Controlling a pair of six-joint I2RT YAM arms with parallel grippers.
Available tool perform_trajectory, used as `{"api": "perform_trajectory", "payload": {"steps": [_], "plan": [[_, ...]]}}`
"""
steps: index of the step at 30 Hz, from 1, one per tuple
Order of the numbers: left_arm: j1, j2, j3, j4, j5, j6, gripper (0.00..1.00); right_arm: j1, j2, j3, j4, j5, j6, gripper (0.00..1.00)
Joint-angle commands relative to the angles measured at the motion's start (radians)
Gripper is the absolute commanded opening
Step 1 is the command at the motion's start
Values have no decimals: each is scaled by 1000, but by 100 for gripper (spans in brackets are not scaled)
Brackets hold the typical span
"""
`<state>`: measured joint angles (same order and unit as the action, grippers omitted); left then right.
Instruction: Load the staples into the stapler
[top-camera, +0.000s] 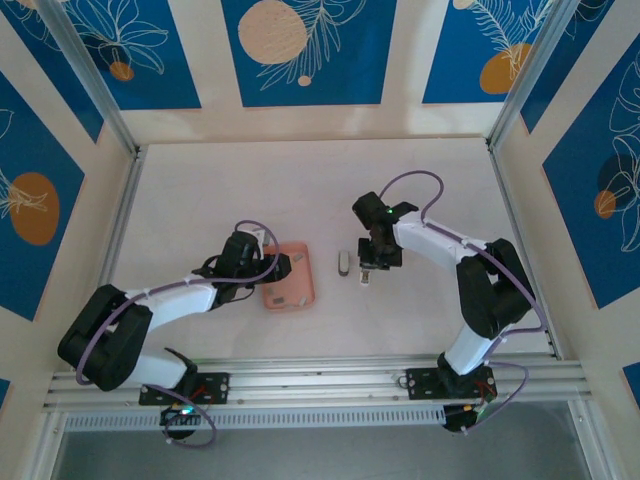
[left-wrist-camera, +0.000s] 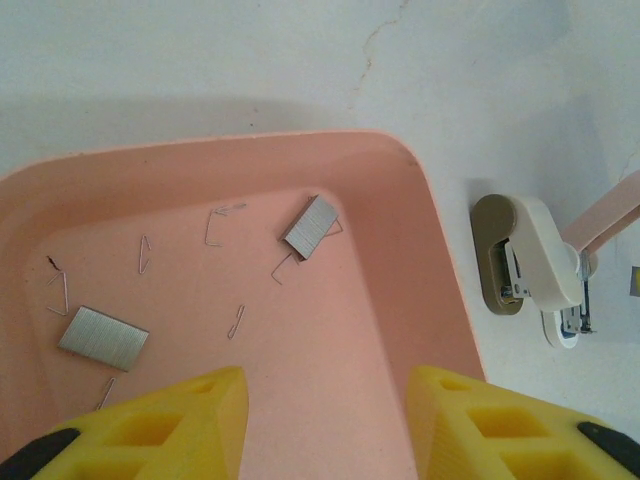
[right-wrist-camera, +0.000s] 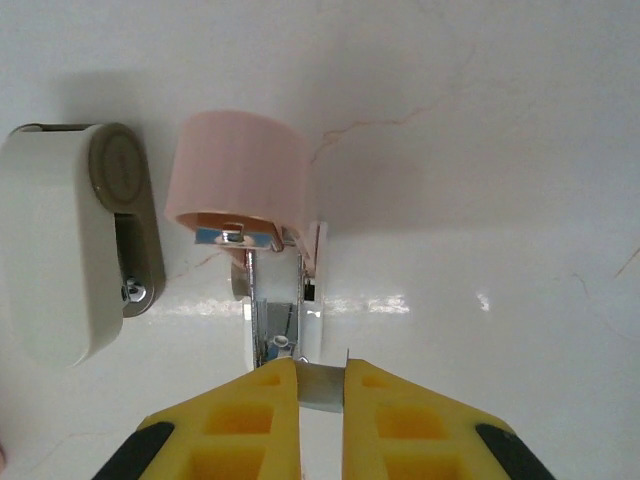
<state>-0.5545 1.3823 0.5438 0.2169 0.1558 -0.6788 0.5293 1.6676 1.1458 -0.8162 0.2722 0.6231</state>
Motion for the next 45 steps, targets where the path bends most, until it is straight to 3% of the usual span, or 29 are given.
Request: {"api": "perform_trajectory", "payload": {"steps": [1, 45], "plan": [[5, -17, 10, -16, 5, 6, 45, 6, -12, -10, 22, -49, 20, 15], [6, 3, 20, -12, 13, 6, 45, 26, 81, -44, 46, -66, 55, 15]]}}
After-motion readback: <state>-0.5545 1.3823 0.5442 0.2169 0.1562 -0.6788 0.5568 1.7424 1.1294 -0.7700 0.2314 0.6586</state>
